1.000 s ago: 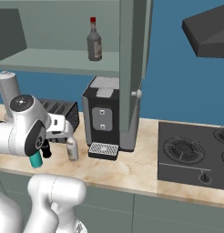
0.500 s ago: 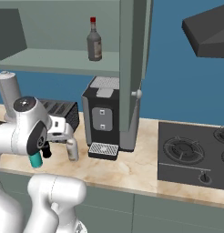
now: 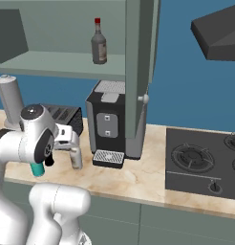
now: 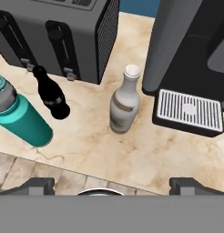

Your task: Sort all alcoholic drinks to one cabinet, and non-alcoholic drinks to the other.

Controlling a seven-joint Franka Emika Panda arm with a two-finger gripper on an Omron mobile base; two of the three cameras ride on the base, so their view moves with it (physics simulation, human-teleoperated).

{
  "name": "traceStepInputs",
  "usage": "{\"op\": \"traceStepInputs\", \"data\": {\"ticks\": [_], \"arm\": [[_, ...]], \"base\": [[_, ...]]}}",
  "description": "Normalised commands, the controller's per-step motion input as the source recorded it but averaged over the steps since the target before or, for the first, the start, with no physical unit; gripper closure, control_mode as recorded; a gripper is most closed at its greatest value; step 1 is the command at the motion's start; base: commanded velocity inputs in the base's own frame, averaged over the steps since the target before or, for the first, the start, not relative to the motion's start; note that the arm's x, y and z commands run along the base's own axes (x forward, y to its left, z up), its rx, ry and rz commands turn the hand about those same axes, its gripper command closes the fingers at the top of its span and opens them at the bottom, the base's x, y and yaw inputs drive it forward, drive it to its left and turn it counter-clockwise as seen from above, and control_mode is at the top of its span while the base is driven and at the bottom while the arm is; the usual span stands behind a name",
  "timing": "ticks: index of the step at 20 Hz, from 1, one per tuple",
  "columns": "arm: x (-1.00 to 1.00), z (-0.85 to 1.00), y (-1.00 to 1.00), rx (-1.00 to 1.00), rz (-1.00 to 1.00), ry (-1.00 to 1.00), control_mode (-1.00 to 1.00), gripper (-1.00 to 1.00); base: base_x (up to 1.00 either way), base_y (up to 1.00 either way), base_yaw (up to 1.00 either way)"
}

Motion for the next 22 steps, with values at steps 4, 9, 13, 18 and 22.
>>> {"op": "traceStepInputs", "data": {"ticks": [4, 9, 13, 18, 22], "arm": [[0.16, -0.14, 0.0, 0.0, 0.0, -0.01, -1.0, -1.0], [0.17, -0.1, 0.0, 0.0, 0.0, 0.0, -1.0, -1.0], [0.21, -0.07, 0.0, 0.0, 0.0, 0.0, -1.0, -1.0], [0.21, -0.07, 0.0, 0.0, 0.0, 0.0, -1.0, -1.0], [0.2, -0.08, 0.03, 0.0, 0.0, 0.0, -1.0, -1.0]], "base": [[0.0, 0.0, 0.0], [0.0, 0.0, 0.0], [0.0, 0.0, 0.0], [0.0, 0.0, 0.0], [0.0, 0.0, 0.0]]}}
